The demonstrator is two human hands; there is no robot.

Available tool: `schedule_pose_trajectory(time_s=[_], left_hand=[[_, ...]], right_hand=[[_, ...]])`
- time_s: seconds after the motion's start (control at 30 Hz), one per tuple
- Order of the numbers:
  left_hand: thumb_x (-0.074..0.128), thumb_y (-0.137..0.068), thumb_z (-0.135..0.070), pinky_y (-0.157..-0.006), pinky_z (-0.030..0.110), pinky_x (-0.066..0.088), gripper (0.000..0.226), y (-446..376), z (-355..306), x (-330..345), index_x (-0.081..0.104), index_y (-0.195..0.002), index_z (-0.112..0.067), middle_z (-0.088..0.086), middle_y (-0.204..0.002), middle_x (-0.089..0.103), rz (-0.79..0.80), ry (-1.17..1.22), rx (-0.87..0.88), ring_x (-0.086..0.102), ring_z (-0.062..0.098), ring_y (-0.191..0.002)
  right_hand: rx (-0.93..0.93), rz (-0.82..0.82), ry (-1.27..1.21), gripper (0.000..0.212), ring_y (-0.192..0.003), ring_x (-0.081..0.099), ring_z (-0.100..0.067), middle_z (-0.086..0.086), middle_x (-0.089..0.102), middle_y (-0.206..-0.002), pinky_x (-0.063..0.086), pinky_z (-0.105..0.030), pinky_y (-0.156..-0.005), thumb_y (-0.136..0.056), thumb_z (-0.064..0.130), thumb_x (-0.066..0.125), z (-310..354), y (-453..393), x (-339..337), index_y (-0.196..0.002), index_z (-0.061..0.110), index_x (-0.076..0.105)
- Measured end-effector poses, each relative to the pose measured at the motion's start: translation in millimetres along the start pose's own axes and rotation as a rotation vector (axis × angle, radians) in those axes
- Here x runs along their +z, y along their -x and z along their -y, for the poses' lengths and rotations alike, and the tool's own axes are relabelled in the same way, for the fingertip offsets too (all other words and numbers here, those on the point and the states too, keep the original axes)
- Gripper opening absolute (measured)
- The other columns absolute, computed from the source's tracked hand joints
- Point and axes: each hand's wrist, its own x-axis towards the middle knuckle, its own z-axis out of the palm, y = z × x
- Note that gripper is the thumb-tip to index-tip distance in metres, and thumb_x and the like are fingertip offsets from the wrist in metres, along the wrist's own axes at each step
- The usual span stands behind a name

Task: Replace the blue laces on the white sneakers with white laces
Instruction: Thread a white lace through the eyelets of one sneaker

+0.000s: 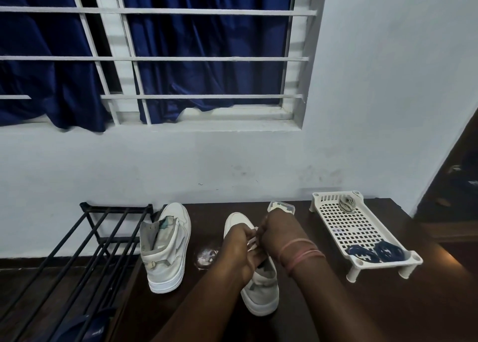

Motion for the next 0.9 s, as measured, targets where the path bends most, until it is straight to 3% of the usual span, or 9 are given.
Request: schedule_pose_trajectory(time_s=[0.13, 0.4, 0.57, 0.67, 0.8, 0.9], left_hand=[[0.043, -0.095, -0.019, -0.066, 0.031, 0.049, 0.024, -10, 3, -2, 0.058, -0.080, -0.009, 0.006, -0.067, 0.045, -0.004, -0.008, -0.015, 0.046, 0.019, -0.060], [0.046, -0.096, -0.020, -0.061, 0.029, 0.042, 0.027, -14, 12, 1, 0.052, -0.070, -0.015, 0.002, -0.068, 0.047, 0.014, -0.002, 0.004, 0.047, 0.017, -0.060], [0.047, -0.100, -0.019, -0.064, 0.029, 0.050, 0.028, -9, 11, 0, 0.058, -0.075, -0.010, 0.007, -0.069, 0.058, 0.022, -0.026, 0.019, 0.058, 0.019, -0.063], [0.051, -0.095, -0.006, -0.062, 0.028, 0.054, 0.022, -4, 7, -4, 0.063, -0.077, -0.005, 0.009, -0.067, 0.068, 0.084, -0.151, 0.047, 0.066, 0.018, -0.058], [0.063, -0.090, -0.001, -0.068, 0.032, 0.063, 0.014, -1, -1, -18, 0.072, -0.099, 0.005, 0.019, -0.087, 0.073, 0.044, -0.348, 0.133, 0.072, 0.025, -0.074], [0.065, -0.088, 0.001, -0.055, 0.025, 0.058, 0.013, 0, -12, -31, 0.073, -0.095, 0.009, 0.020, -0.080, 0.070, -0.052, -0.483, 0.219, 0.067, 0.018, -0.057]], right_hand=[[0.037, -0.070, -0.114, 0.019, -0.099, 0.065, -0.026, -0.009, 0.071, -0.103, 0.054, -0.031, -0.085, -0.088, 0.019, 0.060, -6, 2, 9, -0.100, 0.010, 0.071], [0.111, -0.162, -0.278, 0.017, -0.096, 0.065, -0.028, -0.010, 0.071, -0.098, 0.055, -0.034, -0.084, -0.083, 0.017, 0.063, -8, 6, 21, -0.095, 0.009, 0.072], [0.117, -0.232, -0.328, 0.014, -0.093, 0.066, -0.028, -0.009, 0.070, -0.092, 0.055, -0.033, -0.081, -0.083, 0.020, 0.065, -8, 12, 21, -0.089, 0.009, 0.071], [0.078, -0.286, -0.310, 0.009, -0.087, 0.064, -0.026, -0.005, 0.067, -0.087, 0.055, -0.032, -0.076, -0.082, 0.020, 0.063, -7, 17, 25, -0.086, 0.013, 0.068], [0.009, -0.336, -0.254, 0.006, -0.081, 0.063, -0.024, 0.001, 0.058, -0.074, 0.054, -0.030, -0.070, -0.079, 0.021, 0.059, -4, 23, 32, -0.080, 0.016, 0.063], [0.018, -0.320, -0.414, 0.003, -0.074, 0.063, -0.019, 0.002, 0.063, -0.069, 0.048, -0.023, -0.063, -0.074, 0.015, 0.066, -7, 27, 23, -0.072, 0.016, 0.065]])
